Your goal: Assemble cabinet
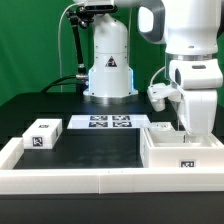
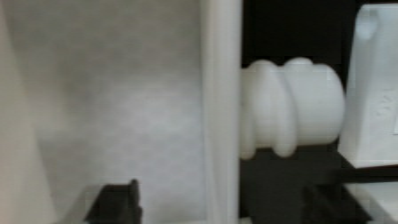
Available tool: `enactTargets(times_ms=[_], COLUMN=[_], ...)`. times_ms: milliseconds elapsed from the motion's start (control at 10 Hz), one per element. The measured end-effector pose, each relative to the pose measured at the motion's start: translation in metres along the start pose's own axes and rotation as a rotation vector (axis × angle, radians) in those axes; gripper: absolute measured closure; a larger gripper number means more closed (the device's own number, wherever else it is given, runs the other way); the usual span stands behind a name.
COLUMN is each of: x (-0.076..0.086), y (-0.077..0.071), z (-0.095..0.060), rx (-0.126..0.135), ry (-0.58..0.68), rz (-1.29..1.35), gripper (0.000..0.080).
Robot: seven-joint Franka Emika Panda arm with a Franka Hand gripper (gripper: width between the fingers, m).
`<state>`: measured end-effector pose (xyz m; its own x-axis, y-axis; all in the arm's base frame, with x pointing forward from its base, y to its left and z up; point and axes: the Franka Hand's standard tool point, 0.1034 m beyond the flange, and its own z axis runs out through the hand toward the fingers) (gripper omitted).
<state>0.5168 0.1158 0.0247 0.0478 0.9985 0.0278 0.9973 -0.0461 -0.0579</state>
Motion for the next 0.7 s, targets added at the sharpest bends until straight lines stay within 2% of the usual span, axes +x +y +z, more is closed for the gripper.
enactTargets(times_ms=[100, 200, 300, 700], x=[-0.0001, -0.0003, -0.0006, -0.0013], y=[0.0, 0.0, -0.0001, -0.0001], z=[0.0001, 0.0002, 0.0004, 0.0008], rx=[0.0, 0.0, 0.001, 0.002], ry=[0.0, 0.0, 0.0, 0.0], rz=[0.0, 0.001, 0.001, 0.002], gripper=[0.0179, 0.0179, 0.0042, 0.0001])
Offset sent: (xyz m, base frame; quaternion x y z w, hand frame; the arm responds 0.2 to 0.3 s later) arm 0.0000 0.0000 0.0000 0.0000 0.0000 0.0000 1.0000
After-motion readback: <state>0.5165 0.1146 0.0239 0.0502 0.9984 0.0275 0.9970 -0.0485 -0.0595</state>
